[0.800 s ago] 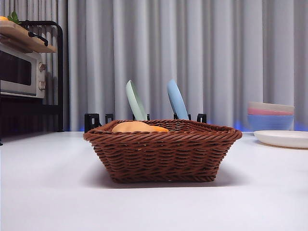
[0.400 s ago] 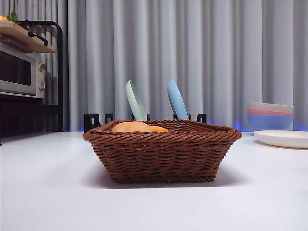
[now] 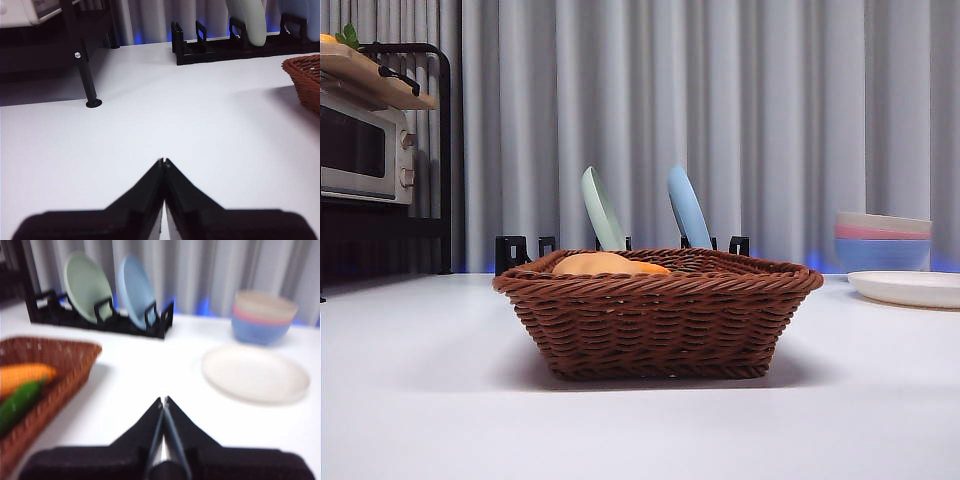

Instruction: Pick up the basket,pick up the corn from the table,pick up the potato from the table,pick up the cucumber from the table,put all items into the basket

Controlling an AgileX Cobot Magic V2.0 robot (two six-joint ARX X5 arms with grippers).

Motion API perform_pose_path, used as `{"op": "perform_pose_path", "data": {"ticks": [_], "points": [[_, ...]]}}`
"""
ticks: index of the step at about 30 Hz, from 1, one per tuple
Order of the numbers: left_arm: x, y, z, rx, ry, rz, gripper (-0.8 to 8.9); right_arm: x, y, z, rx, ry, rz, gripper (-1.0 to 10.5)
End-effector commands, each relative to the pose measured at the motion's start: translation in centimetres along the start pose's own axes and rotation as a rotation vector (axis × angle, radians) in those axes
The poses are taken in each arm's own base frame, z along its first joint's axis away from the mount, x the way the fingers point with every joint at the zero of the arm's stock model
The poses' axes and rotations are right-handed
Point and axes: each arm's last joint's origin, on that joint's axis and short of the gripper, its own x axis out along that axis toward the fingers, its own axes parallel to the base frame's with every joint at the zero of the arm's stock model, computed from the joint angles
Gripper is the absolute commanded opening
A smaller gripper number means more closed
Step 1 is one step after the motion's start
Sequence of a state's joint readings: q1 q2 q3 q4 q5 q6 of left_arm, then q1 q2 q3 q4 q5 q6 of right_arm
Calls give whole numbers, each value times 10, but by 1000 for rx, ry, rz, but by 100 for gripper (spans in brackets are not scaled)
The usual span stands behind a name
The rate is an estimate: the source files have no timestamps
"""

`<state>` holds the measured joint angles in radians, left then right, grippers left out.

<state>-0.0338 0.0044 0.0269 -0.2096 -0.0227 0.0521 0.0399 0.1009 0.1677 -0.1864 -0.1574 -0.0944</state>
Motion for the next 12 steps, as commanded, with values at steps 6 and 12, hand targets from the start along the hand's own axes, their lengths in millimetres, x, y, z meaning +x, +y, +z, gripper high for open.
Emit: {"op": "perform_pose_path", "data": {"ticks": [6,12], "points": [[1,0,-4,-6,10,2,-3,8,3,-46,115,53,-5,-16],[1,0,-4,-6,11,2,-3,8,3,-46,112,50,-4,-16]]}}
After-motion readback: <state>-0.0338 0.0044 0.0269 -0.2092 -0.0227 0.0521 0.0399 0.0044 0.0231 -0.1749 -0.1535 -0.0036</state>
